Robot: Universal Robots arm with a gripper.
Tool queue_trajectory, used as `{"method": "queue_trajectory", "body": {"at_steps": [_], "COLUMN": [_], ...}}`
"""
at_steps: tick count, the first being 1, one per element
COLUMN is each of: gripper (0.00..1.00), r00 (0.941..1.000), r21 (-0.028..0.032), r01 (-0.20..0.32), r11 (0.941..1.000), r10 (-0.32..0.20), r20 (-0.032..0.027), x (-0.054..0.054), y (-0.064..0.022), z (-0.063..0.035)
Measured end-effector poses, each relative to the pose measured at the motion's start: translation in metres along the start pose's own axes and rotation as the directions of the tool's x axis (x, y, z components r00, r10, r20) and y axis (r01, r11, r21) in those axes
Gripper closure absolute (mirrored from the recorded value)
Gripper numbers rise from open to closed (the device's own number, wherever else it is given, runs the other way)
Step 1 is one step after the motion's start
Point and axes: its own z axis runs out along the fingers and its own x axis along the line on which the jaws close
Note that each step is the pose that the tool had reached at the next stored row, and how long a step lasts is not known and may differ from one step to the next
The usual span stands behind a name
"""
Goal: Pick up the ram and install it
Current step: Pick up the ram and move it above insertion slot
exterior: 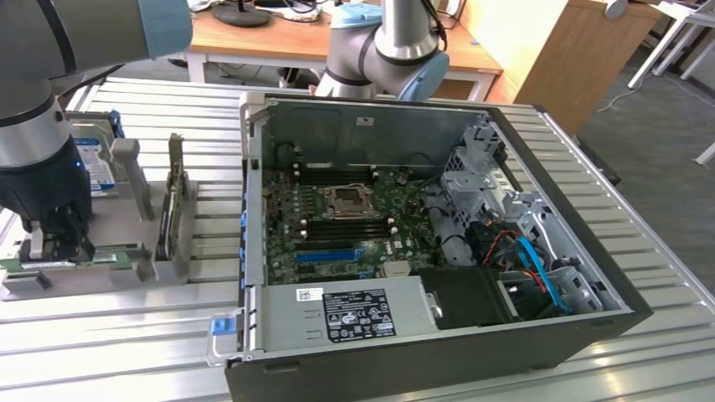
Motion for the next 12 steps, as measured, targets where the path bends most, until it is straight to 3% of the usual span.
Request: {"method": "queue_trajectory", "body": {"at_steps": [12], "gripper": [0.88], "r00": [1.0000], "r21": [-0.0003], "r01": [0.000], "r11": [1.0000], "r10": [0.000], "r20": [0.0000], "x": [-0.0001], "y": [-0.0006], "z": [-0.0076]}}
